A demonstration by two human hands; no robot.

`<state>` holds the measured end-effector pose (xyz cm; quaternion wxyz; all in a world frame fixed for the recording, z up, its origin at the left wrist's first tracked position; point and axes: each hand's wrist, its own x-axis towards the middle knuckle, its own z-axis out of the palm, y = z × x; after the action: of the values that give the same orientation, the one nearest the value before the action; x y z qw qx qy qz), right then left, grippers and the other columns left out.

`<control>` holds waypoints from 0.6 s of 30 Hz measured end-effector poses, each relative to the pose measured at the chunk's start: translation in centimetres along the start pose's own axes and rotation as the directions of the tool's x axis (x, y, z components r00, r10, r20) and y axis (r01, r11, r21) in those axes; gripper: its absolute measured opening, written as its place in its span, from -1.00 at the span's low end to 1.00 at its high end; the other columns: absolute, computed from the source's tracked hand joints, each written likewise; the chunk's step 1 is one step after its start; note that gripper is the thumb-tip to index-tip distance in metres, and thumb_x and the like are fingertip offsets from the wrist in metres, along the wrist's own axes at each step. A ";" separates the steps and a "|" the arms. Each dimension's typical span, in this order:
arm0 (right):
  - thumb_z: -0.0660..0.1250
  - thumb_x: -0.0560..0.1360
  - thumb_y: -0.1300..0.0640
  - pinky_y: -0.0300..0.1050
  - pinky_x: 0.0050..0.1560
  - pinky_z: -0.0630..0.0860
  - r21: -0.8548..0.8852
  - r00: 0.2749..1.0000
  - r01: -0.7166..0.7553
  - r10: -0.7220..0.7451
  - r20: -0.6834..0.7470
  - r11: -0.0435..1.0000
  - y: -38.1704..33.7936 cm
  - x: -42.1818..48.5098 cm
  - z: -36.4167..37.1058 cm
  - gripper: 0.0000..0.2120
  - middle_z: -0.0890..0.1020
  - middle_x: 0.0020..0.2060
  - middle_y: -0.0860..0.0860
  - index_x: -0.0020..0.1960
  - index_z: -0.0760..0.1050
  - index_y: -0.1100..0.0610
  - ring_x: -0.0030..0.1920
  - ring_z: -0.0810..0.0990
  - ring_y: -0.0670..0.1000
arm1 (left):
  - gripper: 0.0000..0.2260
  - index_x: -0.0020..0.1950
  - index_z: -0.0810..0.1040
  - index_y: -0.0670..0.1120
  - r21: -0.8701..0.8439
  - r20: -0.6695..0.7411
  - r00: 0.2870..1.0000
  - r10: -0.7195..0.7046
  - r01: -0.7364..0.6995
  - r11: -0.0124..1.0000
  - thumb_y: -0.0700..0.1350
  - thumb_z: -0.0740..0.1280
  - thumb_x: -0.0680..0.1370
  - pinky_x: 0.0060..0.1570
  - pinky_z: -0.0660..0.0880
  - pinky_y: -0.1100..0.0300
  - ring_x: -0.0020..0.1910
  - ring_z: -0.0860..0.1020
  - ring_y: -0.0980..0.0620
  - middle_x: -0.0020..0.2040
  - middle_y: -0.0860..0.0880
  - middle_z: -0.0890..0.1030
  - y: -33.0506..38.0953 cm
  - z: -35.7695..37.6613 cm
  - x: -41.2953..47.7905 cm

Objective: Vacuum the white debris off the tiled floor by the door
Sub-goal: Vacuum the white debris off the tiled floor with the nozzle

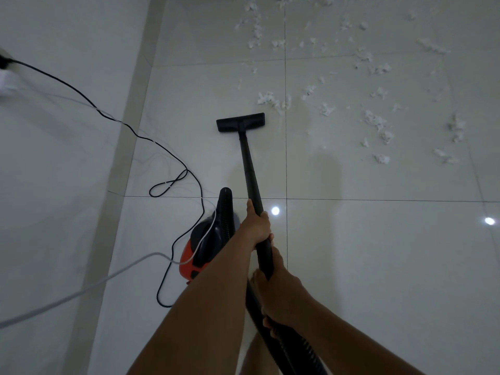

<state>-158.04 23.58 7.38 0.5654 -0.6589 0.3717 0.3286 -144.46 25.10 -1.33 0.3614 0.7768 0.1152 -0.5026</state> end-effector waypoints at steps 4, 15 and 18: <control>0.07 0.72 -0.02 -0.21 -0.45 0.55 0.026 0.999 0.035 -0.035 -0.009 0.999 -1.9 1.8 -0.3 -0.37 0.61 -0.17 0.07 0.62 -0.26 -0.24 -0.45 0.55 -0.07 | -0.39 0.61 -0.30 0.22 -0.002 0.008 1.000 -0.006 0.006 1.000 -0.03 0.04 0.72 -0.47 0.49 0.22 -0.38 0.51 0.05 -0.22 -0.12 0.54 1.6 -1.5 2.0; 0.05 0.72 -0.04 -0.23 -0.48 0.53 0.055 1.000 0.019 -0.018 -0.025 0.998 -7.6 7.3 -2.1 -0.41 0.60 -0.18 0.04 0.60 -0.22 -0.25 -0.47 0.55 -0.08 | -0.38 0.61 -0.33 0.20 0.071 0.024 1.000 0.017 -0.019 0.997 -0.02 0.04 0.73 -0.36 0.52 0.17 -0.35 0.54 0.03 -0.15 -0.16 0.59 6.7 -5.2 7.8; 0.05 0.71 -0.03 -0.16 -0.37 0.60 0.025 0.999 0.028 -0.027 -0.026 0.999 -9.2 8.8 -2.7 -0.39 0.63 -0.09 0.08 0.61 -0.24 -0.25 -0.40 0.56 -0.06 | -0.39 0.60 -0.34 0.19 0.095 0.030 0.999 0.026 -0.029 0.995 -0.01 0.04 0.73 -0.28 0.57 0.13 -0.34 0.54 0.02 -0.12 -0.19 0.60 8.2 -6.1 9.3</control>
<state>-145.62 20.67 4.82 0.5735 -0.6608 0.3739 0.3077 -131.39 21.67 -4.25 0.3324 0.7875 0.0753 -0.5135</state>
